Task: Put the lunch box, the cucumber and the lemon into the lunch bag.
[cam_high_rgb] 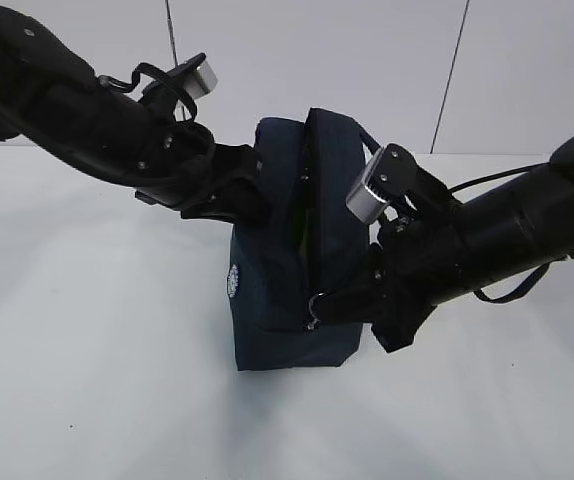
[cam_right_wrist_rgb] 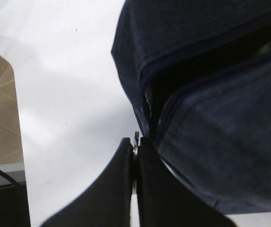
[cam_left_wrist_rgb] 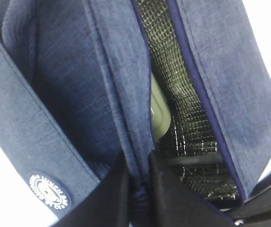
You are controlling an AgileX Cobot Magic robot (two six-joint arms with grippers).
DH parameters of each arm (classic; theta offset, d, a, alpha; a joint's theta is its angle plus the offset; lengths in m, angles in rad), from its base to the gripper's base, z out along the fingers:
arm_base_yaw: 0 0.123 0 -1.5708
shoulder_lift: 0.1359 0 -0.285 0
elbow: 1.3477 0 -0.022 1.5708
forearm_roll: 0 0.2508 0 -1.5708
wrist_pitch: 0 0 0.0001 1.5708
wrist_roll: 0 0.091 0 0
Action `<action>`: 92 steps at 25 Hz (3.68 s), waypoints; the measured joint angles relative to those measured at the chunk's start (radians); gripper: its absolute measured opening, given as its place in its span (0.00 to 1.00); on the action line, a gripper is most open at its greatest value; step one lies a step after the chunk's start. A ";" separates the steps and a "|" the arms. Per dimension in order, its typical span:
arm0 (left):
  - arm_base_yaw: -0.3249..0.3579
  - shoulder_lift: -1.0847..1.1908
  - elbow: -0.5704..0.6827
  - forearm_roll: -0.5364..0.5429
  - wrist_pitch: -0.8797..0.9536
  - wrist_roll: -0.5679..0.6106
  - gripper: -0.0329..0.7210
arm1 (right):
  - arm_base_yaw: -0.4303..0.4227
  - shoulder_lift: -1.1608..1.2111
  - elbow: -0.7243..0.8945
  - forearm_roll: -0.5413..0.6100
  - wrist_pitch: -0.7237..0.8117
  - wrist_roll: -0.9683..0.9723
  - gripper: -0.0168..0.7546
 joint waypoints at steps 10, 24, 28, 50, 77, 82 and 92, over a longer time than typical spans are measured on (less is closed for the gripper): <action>0.000 0.000 0.000 0.001 -0.002 0.000 0.09 | 0.000 0.000 -0.061 0.028 0.019 0.002 0.05; 0.000 0.004 0.000 0.005 -0.005 0.000 0.09 | 0.000 -0.039 -0.078 0.061 0.051 0.002 0.05; 0.000 0.022 -0.001 0.005 -0.007 0.000 0.09 | 0.000 -0.039 -0.106 0.064 0.051 0.002 0.05; 0.000 0.032 -0.001 -0.018 -0.043 0.000 0.09 | 0.000 -0.032 -0.139 0.131 -0.098 0.002 0.05; 0.000 -0.012 -0.001 -0.088 -0.021 0.159 0.69 | 0.000 -0.021 -0.140 0.126 -0.047 0.025 0.05; 0.000 -0.091 0.108 -0.215 -0.082 0.302 0.69 | 0.000 -0.021 -0.140 0.126 -0.047 0.033 0.05; -0.008 -0.211 0.446 -0.784 -0.105 1.041 0.62 | 0.000 -0.021 -0.140 0.126 -0.035 0.050 0.05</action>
